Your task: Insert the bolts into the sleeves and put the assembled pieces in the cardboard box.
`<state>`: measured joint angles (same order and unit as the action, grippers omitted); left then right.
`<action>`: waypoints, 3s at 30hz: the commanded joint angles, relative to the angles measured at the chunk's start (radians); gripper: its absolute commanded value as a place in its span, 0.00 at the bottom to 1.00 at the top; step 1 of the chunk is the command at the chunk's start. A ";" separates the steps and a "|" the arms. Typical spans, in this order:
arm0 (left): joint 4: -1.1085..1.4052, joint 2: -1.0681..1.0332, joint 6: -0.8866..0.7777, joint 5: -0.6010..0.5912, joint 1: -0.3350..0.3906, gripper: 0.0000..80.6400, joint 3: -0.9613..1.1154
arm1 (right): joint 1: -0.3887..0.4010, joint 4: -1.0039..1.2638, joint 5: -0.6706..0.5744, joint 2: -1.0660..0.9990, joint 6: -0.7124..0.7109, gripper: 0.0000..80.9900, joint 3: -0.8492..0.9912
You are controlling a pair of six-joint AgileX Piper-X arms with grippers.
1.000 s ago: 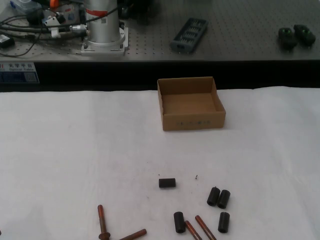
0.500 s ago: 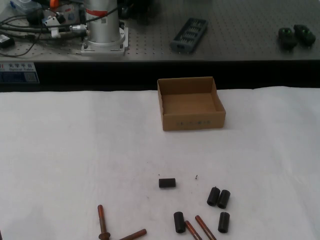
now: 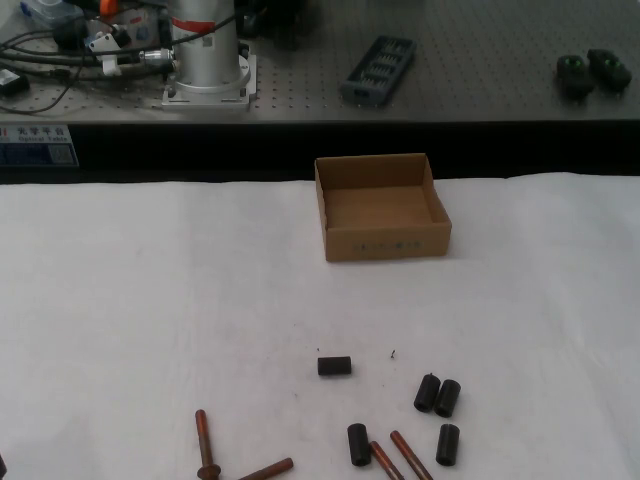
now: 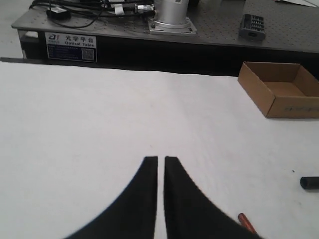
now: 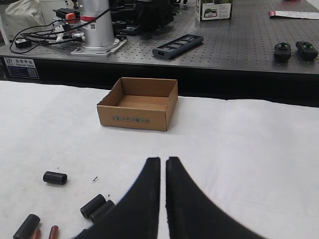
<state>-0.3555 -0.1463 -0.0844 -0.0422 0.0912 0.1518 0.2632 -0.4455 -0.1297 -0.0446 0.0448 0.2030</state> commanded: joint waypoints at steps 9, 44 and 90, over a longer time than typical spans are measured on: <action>0.014 0.003 -0.151 -0.017 0.001 0.06 -0.003 | 0.001 0.005 0.002 0.002 0.003 0.05 0.007; -0.142 -0.629 -0.035 -0.286 0.001 0.06 0.407 | 0.012 0.026 -0.151 -0.876 0.007 0.05 0.486; -0.351 -0.797 0.108 -0.313 0.001 0.06 0.451 | 0.447 -0.118 -0.163 -1.219 0.170 0.14 0.487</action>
<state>-0.6835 -0.9407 -0.0121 -0.3561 0.0912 0.5965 0.7068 -0.5570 -0.2764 -1.2549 0.2094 0.6807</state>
